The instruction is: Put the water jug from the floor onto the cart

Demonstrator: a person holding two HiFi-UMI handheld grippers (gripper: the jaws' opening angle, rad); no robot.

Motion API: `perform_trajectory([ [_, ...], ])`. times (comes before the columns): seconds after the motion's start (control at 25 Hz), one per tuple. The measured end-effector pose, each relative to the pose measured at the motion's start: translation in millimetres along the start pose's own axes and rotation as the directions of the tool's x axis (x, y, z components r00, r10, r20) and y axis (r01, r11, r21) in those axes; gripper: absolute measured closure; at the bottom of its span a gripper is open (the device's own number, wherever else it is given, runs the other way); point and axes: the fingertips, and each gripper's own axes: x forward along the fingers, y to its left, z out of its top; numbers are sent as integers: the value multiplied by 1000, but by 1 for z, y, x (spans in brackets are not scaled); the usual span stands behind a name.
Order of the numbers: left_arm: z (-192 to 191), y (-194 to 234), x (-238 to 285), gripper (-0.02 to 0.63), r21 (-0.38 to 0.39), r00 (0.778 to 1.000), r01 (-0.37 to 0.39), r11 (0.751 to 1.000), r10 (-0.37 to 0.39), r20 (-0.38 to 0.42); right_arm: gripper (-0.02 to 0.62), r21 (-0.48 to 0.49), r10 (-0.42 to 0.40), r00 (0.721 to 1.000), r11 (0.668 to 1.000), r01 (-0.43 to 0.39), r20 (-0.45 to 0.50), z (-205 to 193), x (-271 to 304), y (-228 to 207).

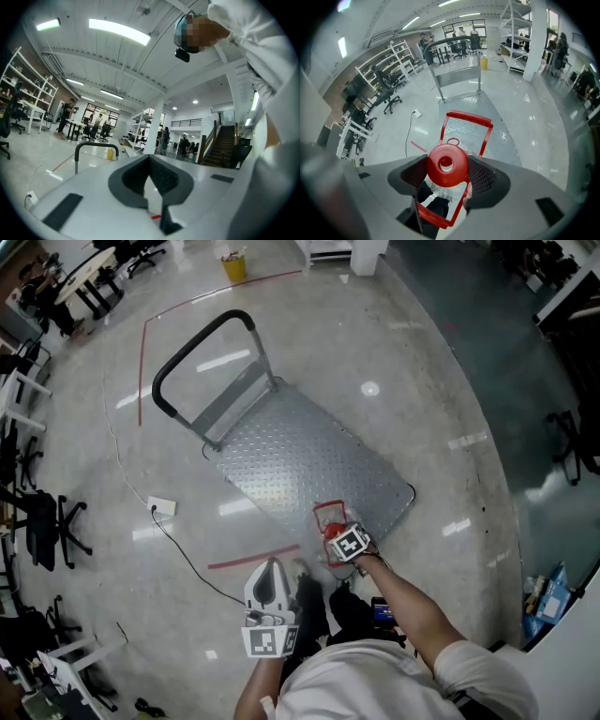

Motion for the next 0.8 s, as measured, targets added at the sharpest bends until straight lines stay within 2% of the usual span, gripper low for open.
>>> perform_trajectory([
  [0.36,3,-8,6,603,-18,1000,15,1000,-15,8,318,-54,4,998,999,-7,-55,-21,-4,13],
  [0.56,11,-12,1,603,-4,999,26,1000,-26,23,318,-101,29,999,994,-31,-17,-18,-17,19],
  [0.64,15,-14,-1,603,-1,999,32,999,-32,30,319,-108,24,997,994,-17,67,-3,-43,21],
  [0.72,19,-18,-4,603,3,999,39,999,-39,36,340,-90,-16,972,995,38,234,20,-86,18],
  [0.76,21,-21,-5,603,4,998,43,999,-43,41,413,-69,-53,940,994,81,337,34,-115,15],
  [0.8,24,-23,-7,603,5,998,46,999,-46,47,485,-43,-95,892,991,127,443,49,-149,12],
])
